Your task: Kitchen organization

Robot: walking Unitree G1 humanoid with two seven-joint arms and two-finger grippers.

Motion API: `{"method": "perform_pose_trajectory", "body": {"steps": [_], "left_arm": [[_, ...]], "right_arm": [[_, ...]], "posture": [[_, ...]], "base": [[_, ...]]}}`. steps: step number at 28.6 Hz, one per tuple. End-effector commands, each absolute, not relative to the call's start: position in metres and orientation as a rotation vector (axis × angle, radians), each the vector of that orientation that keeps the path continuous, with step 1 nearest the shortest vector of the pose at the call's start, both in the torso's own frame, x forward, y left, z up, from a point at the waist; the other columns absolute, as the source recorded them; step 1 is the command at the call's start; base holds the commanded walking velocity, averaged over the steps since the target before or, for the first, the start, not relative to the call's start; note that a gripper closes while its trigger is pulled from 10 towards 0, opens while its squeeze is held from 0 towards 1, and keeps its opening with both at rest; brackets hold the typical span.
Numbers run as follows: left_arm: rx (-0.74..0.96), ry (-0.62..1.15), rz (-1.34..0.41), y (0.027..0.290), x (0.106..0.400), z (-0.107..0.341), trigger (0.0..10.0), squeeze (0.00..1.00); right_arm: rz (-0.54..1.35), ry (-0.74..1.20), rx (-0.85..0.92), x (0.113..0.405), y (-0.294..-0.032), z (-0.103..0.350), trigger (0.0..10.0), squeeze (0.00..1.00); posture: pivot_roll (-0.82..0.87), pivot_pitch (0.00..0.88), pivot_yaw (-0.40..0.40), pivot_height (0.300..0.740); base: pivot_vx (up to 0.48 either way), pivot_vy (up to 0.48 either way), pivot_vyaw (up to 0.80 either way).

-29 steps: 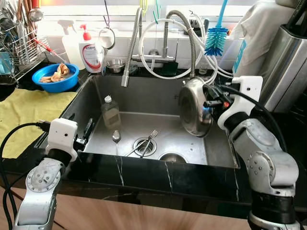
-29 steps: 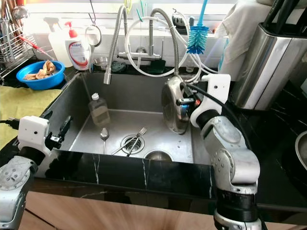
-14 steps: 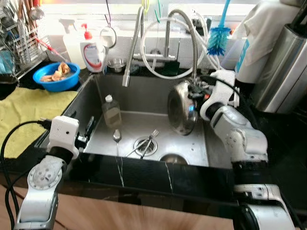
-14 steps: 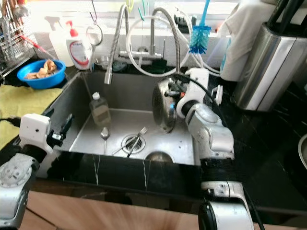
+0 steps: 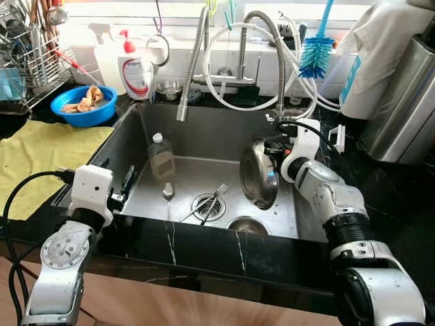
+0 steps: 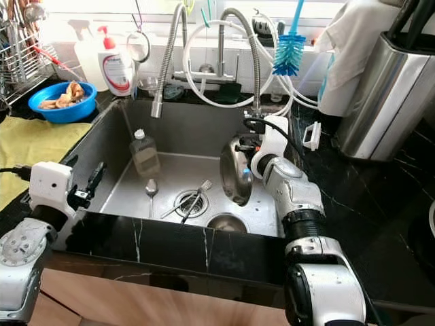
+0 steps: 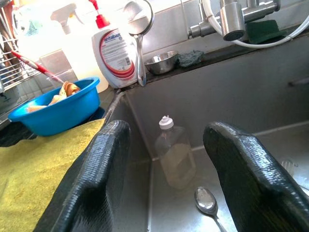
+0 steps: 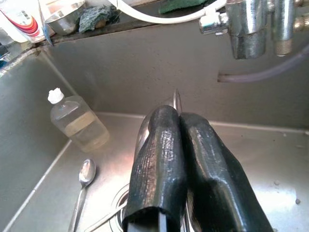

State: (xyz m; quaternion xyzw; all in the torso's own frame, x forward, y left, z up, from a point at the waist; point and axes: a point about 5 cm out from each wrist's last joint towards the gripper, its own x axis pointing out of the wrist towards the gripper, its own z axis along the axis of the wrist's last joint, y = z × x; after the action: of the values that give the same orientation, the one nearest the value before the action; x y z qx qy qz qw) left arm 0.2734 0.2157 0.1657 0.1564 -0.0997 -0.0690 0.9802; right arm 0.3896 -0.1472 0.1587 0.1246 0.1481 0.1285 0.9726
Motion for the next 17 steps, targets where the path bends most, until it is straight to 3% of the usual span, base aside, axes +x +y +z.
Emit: {"method": "perform_pose_trajectory", "body": {"steps": [1, 2, 3, 16, 17], "left_arm": [[0.306, -0.203, -0.147, 0.2137, 0.2752, 0.1663, 10.0, 0.0], [0.306, -0.202, -0.148, 0.2136, 0.2752, 0.1662, 10.0, 0.0], [0.307, -0.203, -0.148, 0.2136, 0.2753, 0.1663, 10.0, 0.0], [0.309, -0.205, -0.151, 0.2136, 0.2749, 0.1663, 10.0, 0.0], [0.309, -0.205, -0.149, 0.2139, 0.2745, 0.1663, 10.0, 0.0]], "right_arm": [[0.269, 0.267, 0.238, 0.3935, -0.146, 0.168, 10.0, 0.85], [0.267, 0.268, 0.237, 0.3939, -0.1463, 0.1677, 10.0, 0.85], [0.267, 0.269, 0.237, 0.3941, -0.1466, 0.1674, 10.0, 1.0], [0.269, 0.261, 0.219, 0.3953, -0.1464, 0.1627, 10.0, 1.0], [0.266, 0.201, 0.179, 0.3962, -0.1464, 0.1693, 10.0, 0.0]], "posture": [[-0.04, 0.0, 0.031, 0.74], [-0.04, 0.0, 0.031, 0.74], [-0.04, 0.0, 0.031, 0.74], [-0.04, 0.0, 0.031, 0.74], [-0.04, 0.0, 0.031, 0.74]], "base": [[0.0, 0.0, 0.0], [0.0, 0.0, 0.0], [0.0, 0.0, 0.0], [0.0, 0.0, 0.0], [0.0, 0.0, 0.0]]}}
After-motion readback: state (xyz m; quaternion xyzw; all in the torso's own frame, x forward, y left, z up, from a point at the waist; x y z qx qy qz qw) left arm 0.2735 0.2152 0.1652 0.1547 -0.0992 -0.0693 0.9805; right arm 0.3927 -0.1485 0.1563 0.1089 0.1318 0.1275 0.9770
